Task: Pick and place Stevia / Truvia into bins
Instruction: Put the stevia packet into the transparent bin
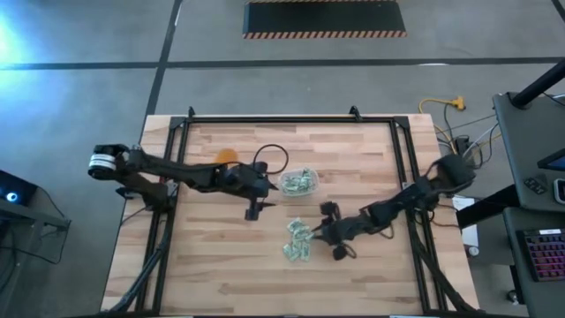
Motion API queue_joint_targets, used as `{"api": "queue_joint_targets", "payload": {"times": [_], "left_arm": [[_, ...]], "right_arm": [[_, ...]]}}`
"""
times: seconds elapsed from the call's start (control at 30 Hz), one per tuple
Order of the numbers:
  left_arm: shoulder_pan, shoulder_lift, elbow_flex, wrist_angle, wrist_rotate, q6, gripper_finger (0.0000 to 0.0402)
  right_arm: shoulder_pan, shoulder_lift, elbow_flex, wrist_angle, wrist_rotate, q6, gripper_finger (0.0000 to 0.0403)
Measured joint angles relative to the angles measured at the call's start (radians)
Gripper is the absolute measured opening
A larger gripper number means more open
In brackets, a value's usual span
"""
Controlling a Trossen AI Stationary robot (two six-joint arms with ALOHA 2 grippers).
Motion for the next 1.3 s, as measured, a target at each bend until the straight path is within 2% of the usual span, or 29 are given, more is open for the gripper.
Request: {"api": "queue_joint_targets", "payload": {"times": [0.13,0.2,0.4,0.63,0.8,1.1,1.3], "left_arm": [[-0.024,-0.052,-0.023,-0.009,-0.004,-0.001,0.0224],[-0.03,-0.066,-0.032,-0.012,-0.004,-0.001,0.0224],[-0.031,-0.087,-0.035,-0.008,-0.005,-0.001,0.0224],[-0.031,-0.086,-0.038,-0.001,-0.006,-0.001,0.0224],[-0.031,-0.08,-0.047,-0.001,-0.006,-0.002,0.0224],[-0.03,-0.077,-0.048,-0.002,-0.007,-0.002,0.0224],[-0.03,-0.077,-0.048,-0.003,-0.007,-0.002,0.0224]], "right_arm": [[-0.003,0.105,0.041,0.004,0.144,-0.028,0.0082],[-0.006,0.145,0.063,0.01,0.171,-0.019,0.0082],[-0.007,0.189,0.111,0.006,0.166,-0.014,0.0082],[-0.008,0.141,0.118,-0.047,0.171,-0.005,0.0082],[-0.011,0.116,0.121,-0.136,0.166,0.105,0.0082],[-0.015,0.108,0.123,-0.158,0.094,0.141,0.0081],[-0.013,0.068,0.121,-0.209,0.084,0.136,0.0046]]}}
